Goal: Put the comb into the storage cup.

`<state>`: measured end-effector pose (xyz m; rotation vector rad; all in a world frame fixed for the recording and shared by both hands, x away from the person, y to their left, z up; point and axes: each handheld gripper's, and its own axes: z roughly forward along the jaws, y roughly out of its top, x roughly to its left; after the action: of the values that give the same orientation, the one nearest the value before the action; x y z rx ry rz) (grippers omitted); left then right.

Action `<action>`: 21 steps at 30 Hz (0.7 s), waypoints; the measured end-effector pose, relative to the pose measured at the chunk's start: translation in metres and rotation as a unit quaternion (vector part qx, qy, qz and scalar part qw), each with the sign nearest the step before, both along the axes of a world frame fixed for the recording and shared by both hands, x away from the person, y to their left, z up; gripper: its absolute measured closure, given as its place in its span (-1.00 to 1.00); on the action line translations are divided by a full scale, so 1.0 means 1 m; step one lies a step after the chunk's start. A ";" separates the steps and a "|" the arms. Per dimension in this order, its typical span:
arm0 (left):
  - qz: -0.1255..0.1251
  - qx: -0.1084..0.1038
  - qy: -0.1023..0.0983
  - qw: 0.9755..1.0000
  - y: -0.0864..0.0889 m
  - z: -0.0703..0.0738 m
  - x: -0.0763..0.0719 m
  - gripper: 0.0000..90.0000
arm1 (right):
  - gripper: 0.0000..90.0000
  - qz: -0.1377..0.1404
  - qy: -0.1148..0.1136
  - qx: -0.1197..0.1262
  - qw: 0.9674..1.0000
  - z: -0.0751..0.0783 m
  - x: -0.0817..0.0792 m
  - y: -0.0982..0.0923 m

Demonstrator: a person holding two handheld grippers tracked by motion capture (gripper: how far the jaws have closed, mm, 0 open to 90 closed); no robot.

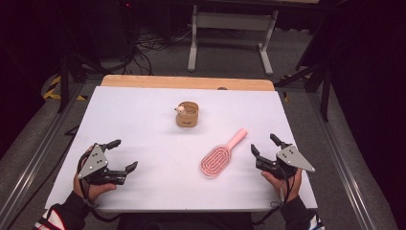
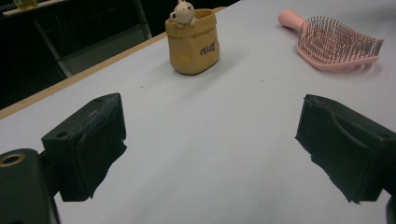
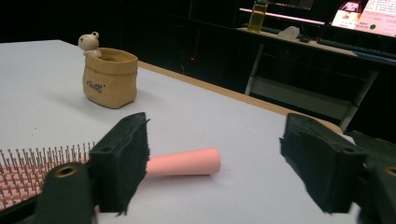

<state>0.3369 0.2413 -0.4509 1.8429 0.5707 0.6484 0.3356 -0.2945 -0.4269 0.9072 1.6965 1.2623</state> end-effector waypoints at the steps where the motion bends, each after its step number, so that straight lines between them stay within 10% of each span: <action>1: 0.000 0.003 -0.002 1.000 0.000 0.000 0.002 -0.79 | -0.30 0.003 0.004 0.003 1.000 0.001 0.003 0.000; 13: 0.002 0.008 -0.001 1.000 -0.002 -0.001 0.002 -0.79 | 0.61 0.024 0.024 -0.019 0.999 0.013 0.027 0.010; 21: 0.003 0.008 0.004 1.000 -0.001 -0.001 0.004 -0.78 | 1.00 0.046 0.080 -0.031 0.995 0.010 0.070 0.018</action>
<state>0.3406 0.2401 -0.4523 1.8596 0.5783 0.6525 0.4053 -0.2761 -0.4166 0.9228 1.9108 1.2170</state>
